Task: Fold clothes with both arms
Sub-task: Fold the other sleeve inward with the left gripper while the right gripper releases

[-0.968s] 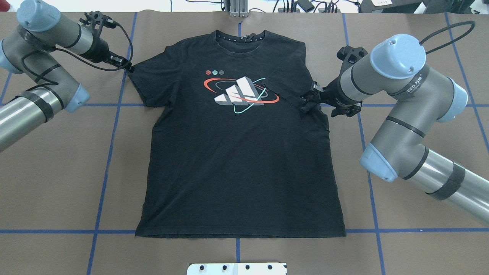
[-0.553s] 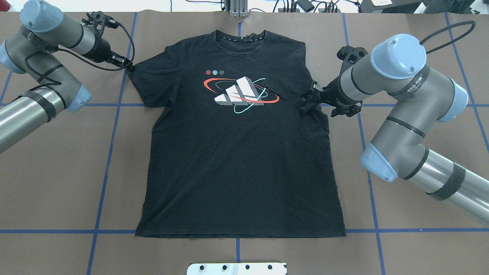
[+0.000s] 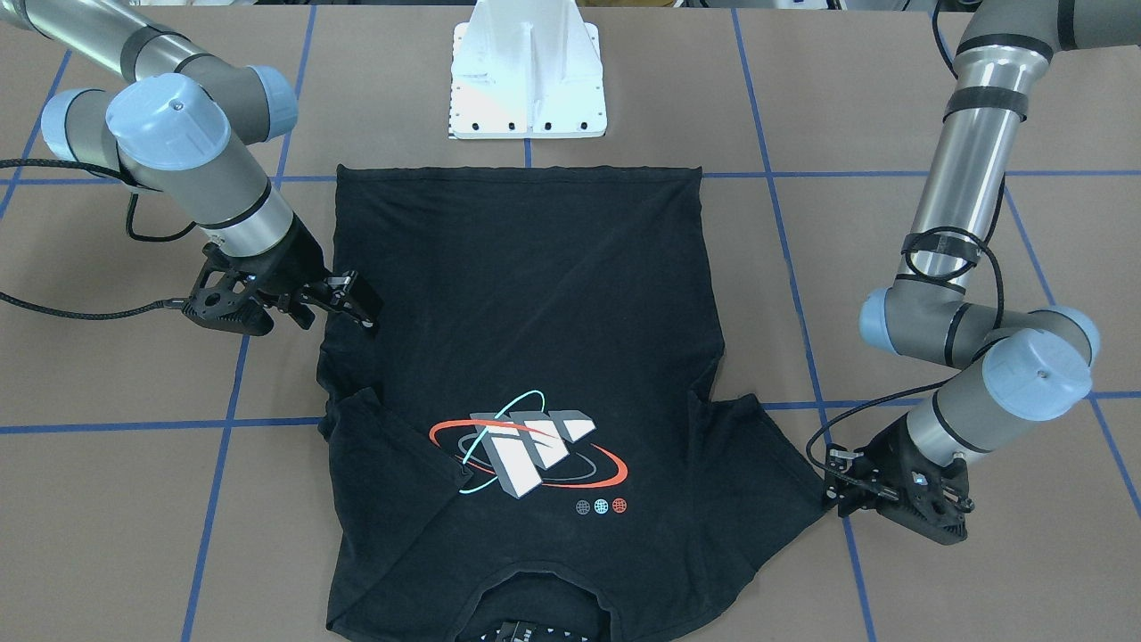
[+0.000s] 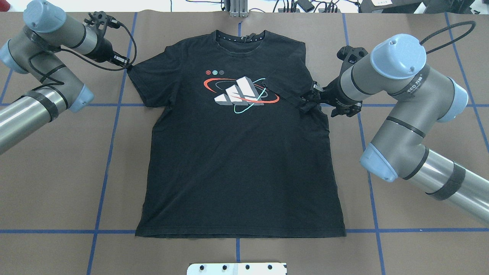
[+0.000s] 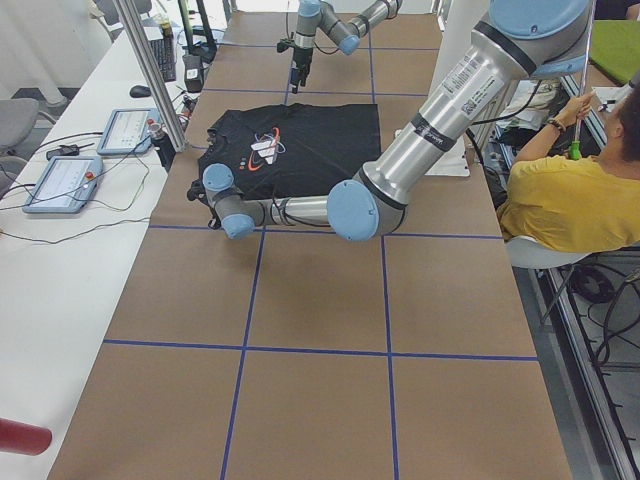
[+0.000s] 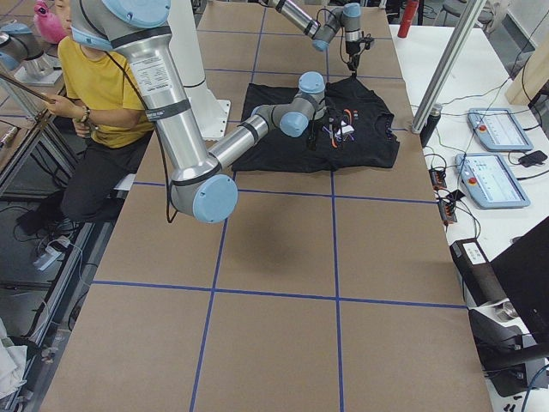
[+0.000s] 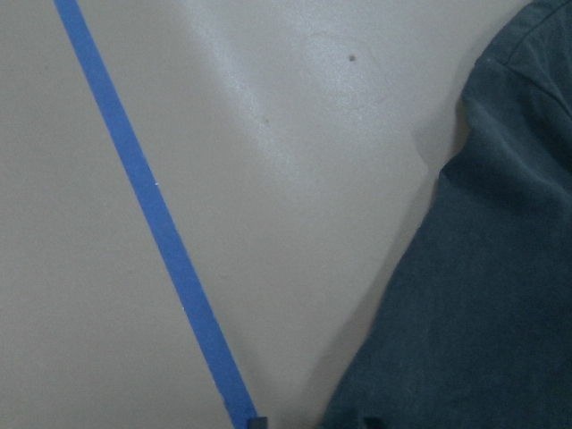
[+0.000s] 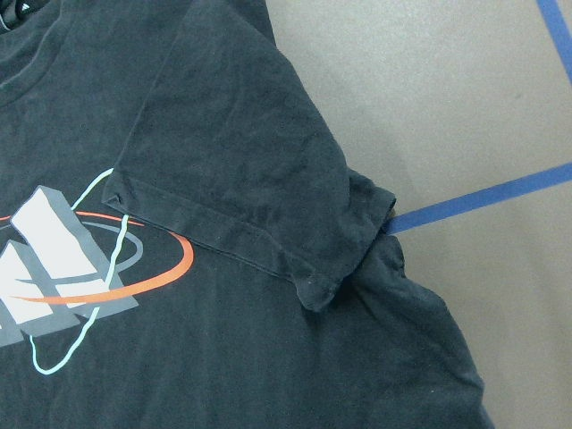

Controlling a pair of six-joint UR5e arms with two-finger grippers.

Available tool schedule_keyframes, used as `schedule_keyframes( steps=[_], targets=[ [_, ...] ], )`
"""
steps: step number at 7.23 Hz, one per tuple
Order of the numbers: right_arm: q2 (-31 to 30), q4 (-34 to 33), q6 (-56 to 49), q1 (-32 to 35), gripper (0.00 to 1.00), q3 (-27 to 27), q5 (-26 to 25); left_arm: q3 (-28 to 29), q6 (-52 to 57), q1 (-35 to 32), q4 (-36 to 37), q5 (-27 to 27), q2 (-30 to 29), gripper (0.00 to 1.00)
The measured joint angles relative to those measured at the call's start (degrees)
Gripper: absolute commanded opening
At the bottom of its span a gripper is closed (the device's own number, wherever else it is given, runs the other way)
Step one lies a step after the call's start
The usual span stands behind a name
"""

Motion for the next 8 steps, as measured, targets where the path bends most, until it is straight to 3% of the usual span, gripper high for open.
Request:
schedule_keyframes(
  steps=[2, 5, 6, 8],
  targets=[
    [0.00, -0.03, 0.04, 0.12, 1.00, 0.14, 0.00, -1.91, -1.23, -0.25, 0.20, -0.34, 0.09, 0.00],
    [-0.35, -0.11, 0.15, 0.72, 1.00, 1.06, 0.38, -14.21, -16.14, 0.36, 1.54, -6.04, 1.57, 0.00],
    [-0.46, -0.12, 0.15, 0.93, 1.00, 1.16, 0.47, -15.89, -22.25, 2.48, 1.64, -5.48, 0.25, 0.00],
    [-0.85, -0.12, 0.18, 1.09, 1.00, 1.29, 0.52, -14.88, -27.49, 6.48, 1.62, 0.64, -3.42, 0.00]
  ],
)
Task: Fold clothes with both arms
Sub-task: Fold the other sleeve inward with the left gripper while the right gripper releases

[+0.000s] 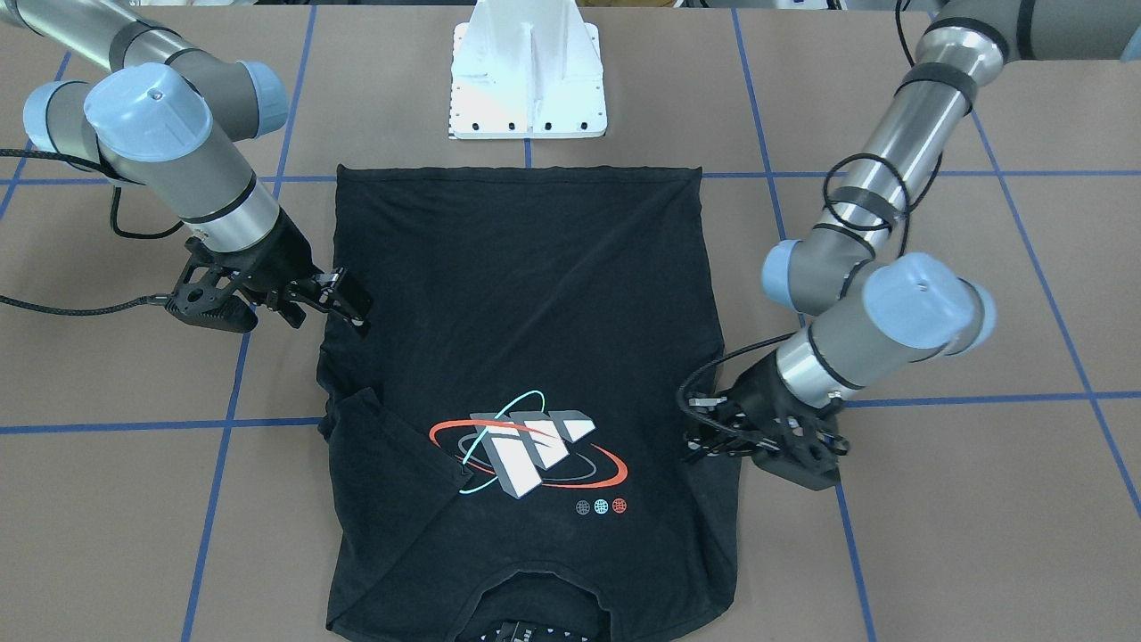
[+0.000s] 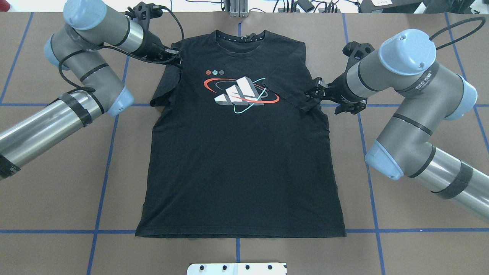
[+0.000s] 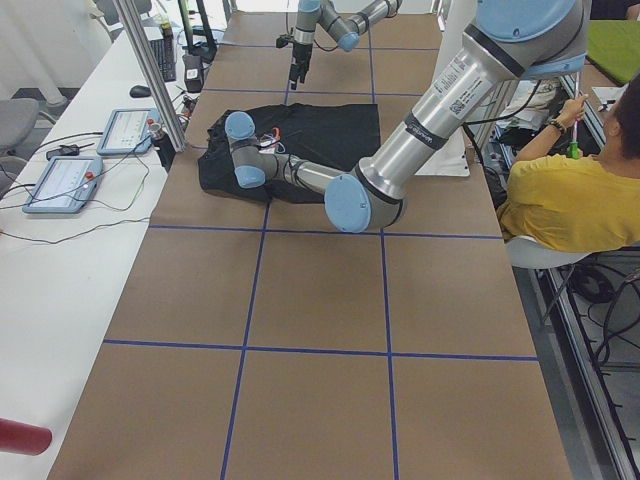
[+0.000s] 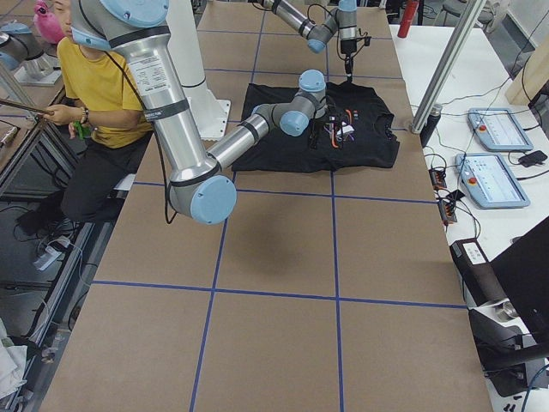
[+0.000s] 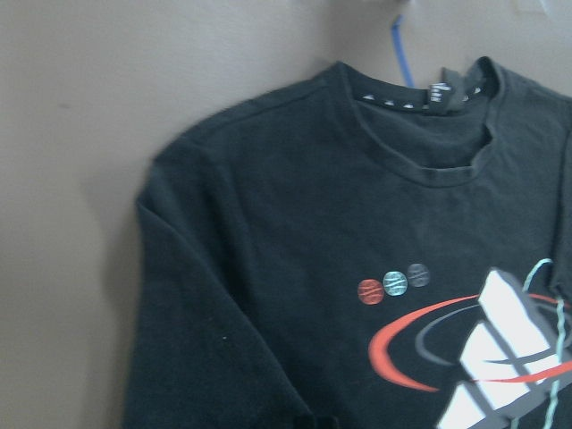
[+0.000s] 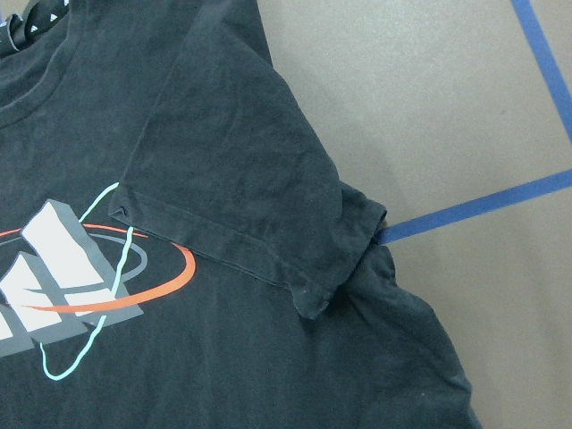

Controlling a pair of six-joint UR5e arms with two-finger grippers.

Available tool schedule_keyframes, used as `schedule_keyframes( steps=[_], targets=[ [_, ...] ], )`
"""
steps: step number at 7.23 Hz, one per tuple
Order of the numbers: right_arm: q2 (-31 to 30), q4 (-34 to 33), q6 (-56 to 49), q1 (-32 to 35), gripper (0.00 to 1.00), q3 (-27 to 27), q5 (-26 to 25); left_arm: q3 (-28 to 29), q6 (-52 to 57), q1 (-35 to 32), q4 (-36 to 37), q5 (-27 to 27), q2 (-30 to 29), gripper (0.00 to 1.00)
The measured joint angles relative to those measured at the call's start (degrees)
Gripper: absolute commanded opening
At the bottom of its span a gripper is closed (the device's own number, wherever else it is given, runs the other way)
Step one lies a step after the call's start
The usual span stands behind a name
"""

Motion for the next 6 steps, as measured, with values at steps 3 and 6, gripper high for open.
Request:
schedule_keyframes(
  steps=[3, 6],
  targets=[
    [-0.27, 0.00, 0.01, 0.03, 1.00, -0.14, -0.01, 7.32, -1.01, 1.40, -0.33, 5.45, -6.28, 0.00],
    [-0.30, 0.00, -0.02, -0.09, 1.00, -0.54, -0.16, 11.54, -1.34, 2.01, -0.84, 8.14, -9.14, 0.27]
  ],
)
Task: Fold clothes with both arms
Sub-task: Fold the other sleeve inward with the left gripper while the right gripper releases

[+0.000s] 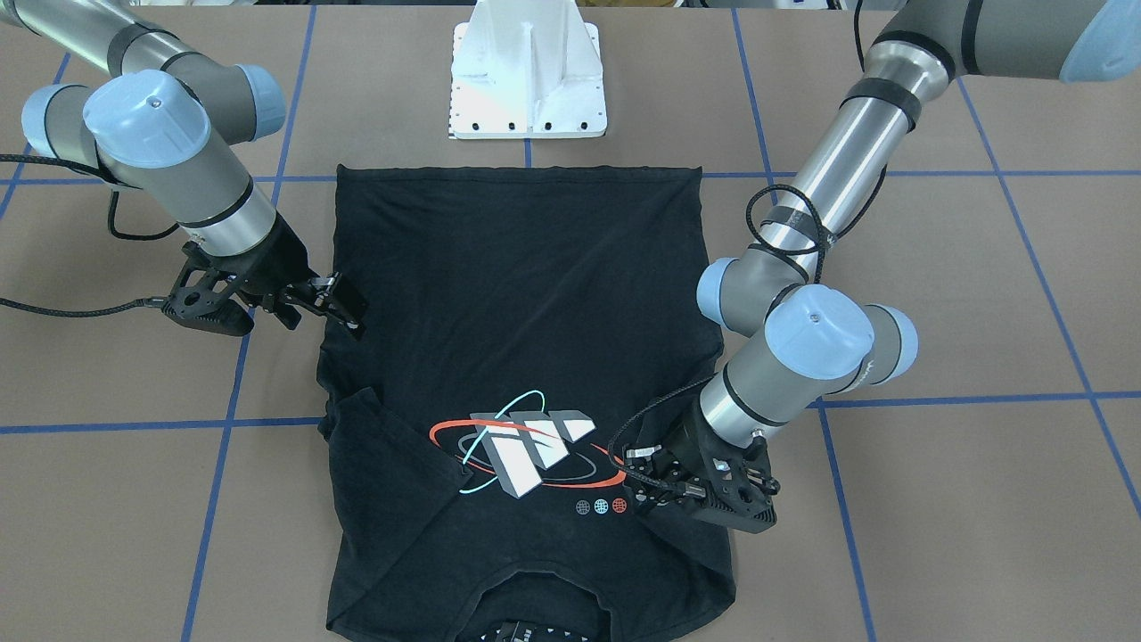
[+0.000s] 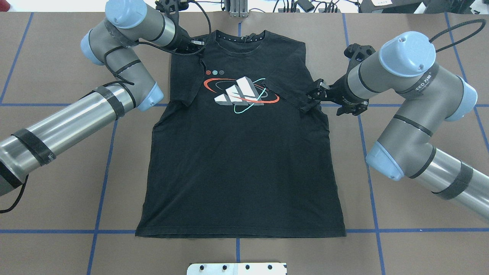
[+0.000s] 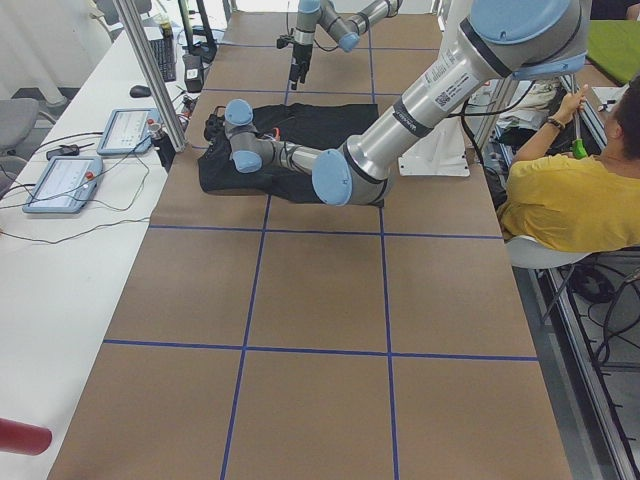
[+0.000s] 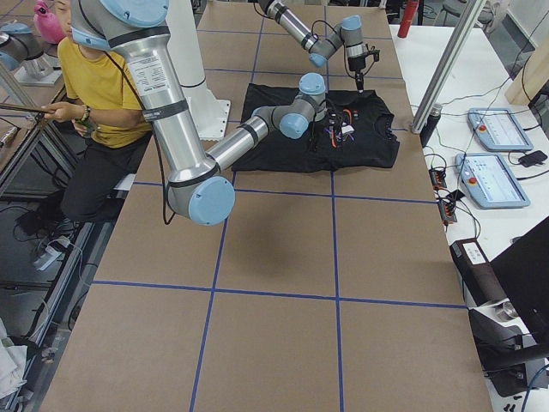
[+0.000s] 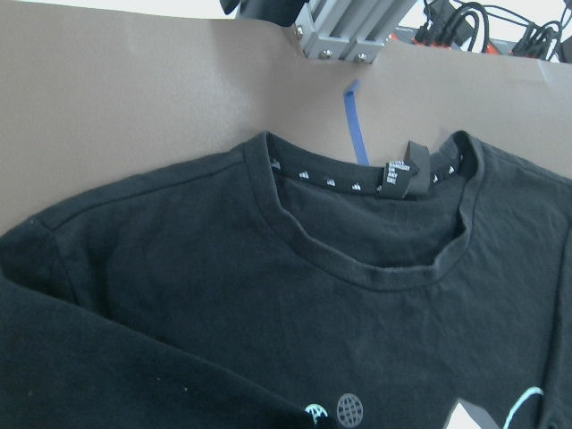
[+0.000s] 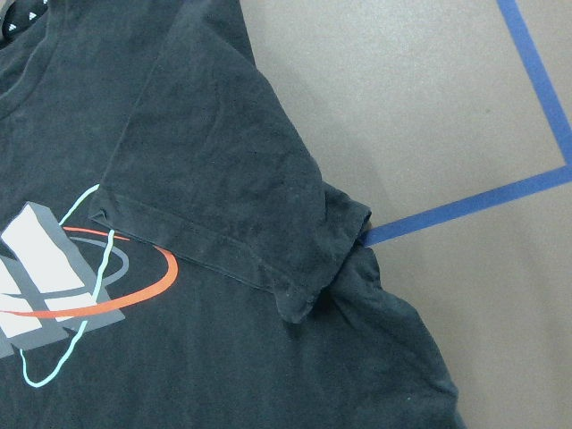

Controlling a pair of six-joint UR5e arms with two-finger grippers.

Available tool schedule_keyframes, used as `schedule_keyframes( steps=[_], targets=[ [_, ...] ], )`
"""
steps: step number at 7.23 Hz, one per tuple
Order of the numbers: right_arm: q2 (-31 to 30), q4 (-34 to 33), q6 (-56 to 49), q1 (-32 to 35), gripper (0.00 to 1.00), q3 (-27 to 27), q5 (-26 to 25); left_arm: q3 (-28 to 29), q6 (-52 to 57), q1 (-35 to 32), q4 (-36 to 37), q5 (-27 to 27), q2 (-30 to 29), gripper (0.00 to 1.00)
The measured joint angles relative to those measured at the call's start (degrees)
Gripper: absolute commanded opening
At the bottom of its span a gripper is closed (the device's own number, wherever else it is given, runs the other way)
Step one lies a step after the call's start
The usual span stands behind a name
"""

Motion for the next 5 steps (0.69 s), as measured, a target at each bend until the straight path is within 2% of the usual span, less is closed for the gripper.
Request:
schedule_keyframes(
  steps=[1, 3, 5],
  targets=[
    [0.00, 0.00, 0.00, -0.02, 1.00, -0.06, -0.08, 0.24, -0.02, 0.29, -0.20, 0.23, -0.13, 0.97],
    [-0.14, 0.00, 0.23, -0.02, 1.00, 0.26, -0.24, -0.92, -1.06, 0.63, -0.52, 0.20, -0.04, 0.99],
    [-0.76, 0.05, 4.68, -1.03, 1.00, 1.15, -1.38, -8.28, -3.67, 0.81, -0.06, -0.44, 3.74, 0.99]
  ],
)
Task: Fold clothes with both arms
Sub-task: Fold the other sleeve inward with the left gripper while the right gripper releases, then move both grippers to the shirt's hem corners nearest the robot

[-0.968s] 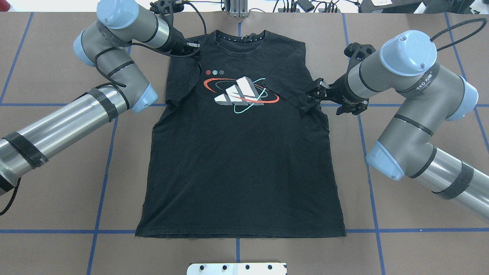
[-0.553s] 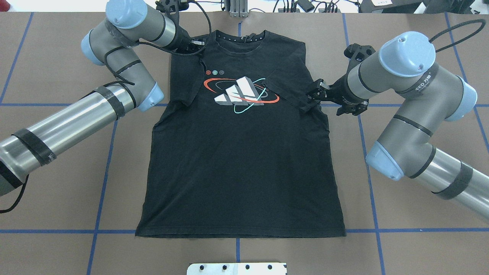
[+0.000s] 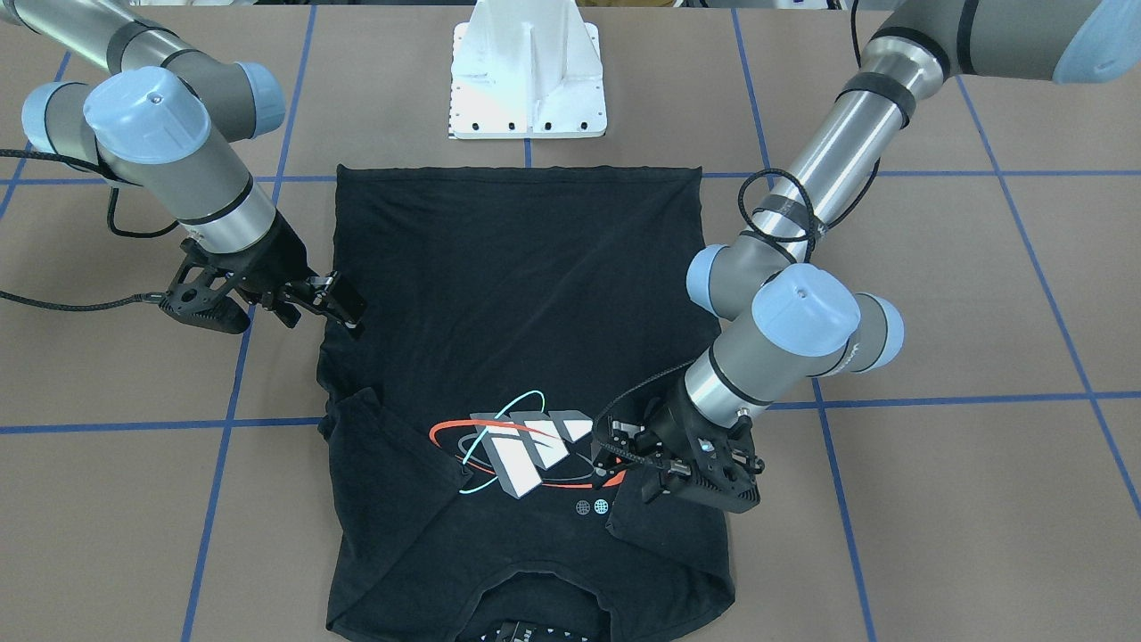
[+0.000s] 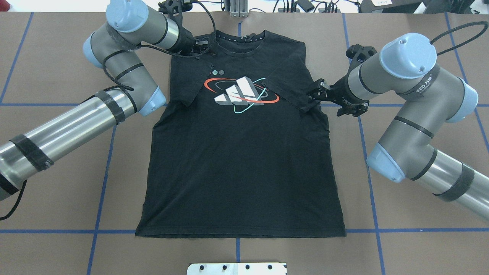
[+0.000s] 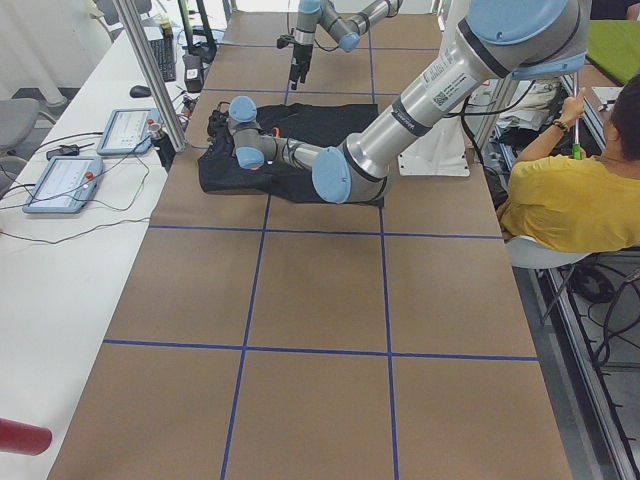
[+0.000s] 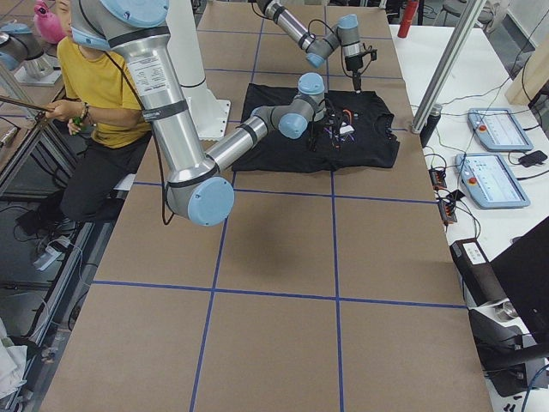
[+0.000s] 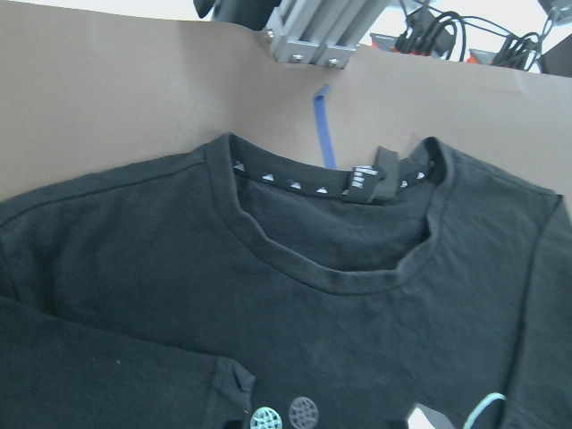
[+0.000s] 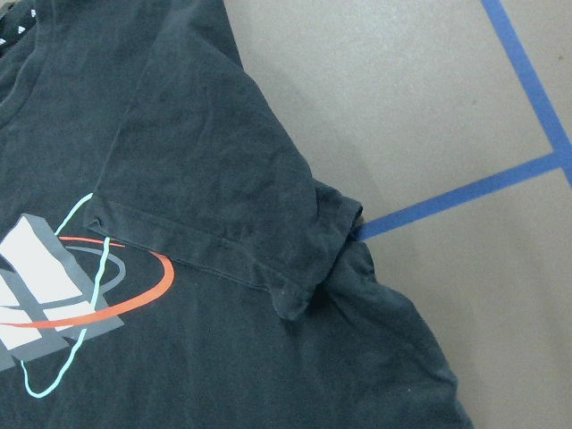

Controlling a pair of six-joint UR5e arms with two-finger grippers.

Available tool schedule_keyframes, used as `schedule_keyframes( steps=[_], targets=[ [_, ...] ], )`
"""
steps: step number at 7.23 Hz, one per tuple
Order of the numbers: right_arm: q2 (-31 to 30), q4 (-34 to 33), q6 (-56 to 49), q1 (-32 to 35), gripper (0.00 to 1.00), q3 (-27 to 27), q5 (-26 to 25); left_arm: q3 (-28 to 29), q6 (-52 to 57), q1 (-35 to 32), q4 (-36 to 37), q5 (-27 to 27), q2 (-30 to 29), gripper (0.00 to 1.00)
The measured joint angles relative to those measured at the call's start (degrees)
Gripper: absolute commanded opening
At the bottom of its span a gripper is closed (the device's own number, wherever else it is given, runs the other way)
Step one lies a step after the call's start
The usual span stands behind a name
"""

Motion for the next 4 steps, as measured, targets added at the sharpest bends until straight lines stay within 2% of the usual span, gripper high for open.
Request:
schedule_keyframes(
  steps=[1, 2, 4],
  targets=[
    [-1.46, 0.00, 5.37, -2.47, 1.00, 2.03, -2.18, -5.48, -2.00, 0.06, 0.06, -1.40, 3.97, 0.99],
    [-5.11, -0.05, 11.05, -6.60, 0.99, 6.24, -6.18, -11.66, -3.76, 0.08, -0.02, -3.34, 9.03, 0.99],
    [-15.75, -0.19, 19.89, -15.43, 0.98, 16.13, -13.52, -24.79, -5.97, 0.09, -0.12, -4.36, 19.39, 0.99]
  ],
)
